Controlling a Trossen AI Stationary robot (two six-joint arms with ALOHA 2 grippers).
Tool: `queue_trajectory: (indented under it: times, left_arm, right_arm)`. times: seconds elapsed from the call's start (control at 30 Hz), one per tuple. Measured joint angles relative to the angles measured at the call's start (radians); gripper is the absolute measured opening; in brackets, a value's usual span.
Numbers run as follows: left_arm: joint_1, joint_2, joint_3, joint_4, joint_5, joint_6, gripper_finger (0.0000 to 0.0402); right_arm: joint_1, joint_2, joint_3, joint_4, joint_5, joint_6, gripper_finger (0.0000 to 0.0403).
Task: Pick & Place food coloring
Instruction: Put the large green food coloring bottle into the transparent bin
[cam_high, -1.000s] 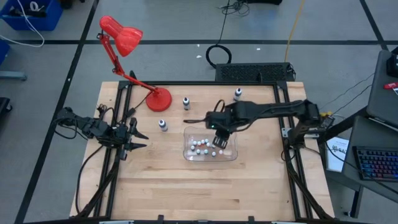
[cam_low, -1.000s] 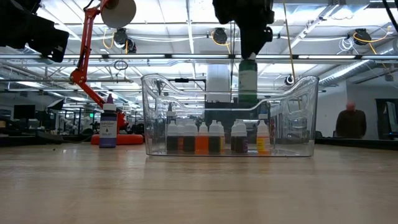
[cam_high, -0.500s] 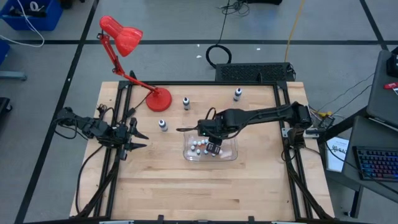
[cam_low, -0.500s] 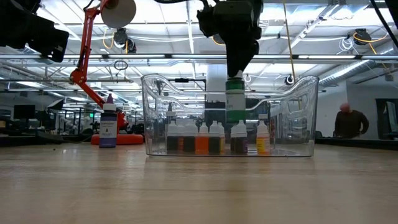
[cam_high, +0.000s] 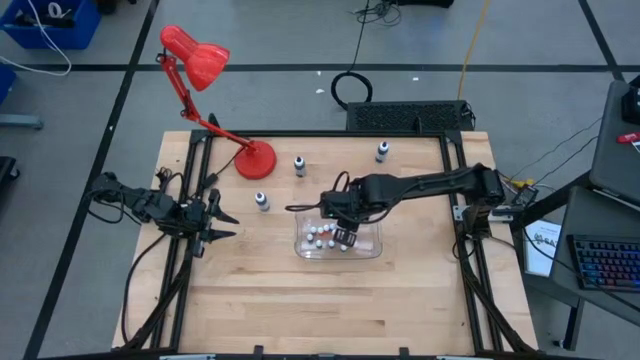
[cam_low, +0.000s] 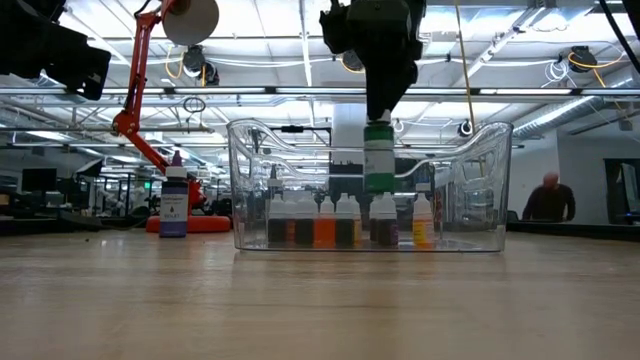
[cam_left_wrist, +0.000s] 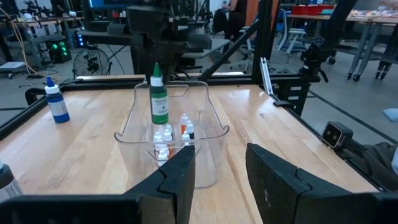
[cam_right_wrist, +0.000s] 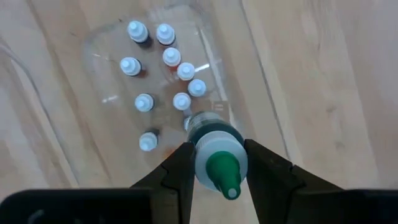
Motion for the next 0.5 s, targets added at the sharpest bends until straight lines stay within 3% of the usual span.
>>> queue_trajectory:
  times: [0.5]
  left_arm:
    - [0.0, 0.0, 0.0, 0.0, 0.0, 0.0, 0.0145]
  right_arm:
    - [-0.015, -0.036, -0.016, -0.008, 0.024, 0.013, 0.0108]
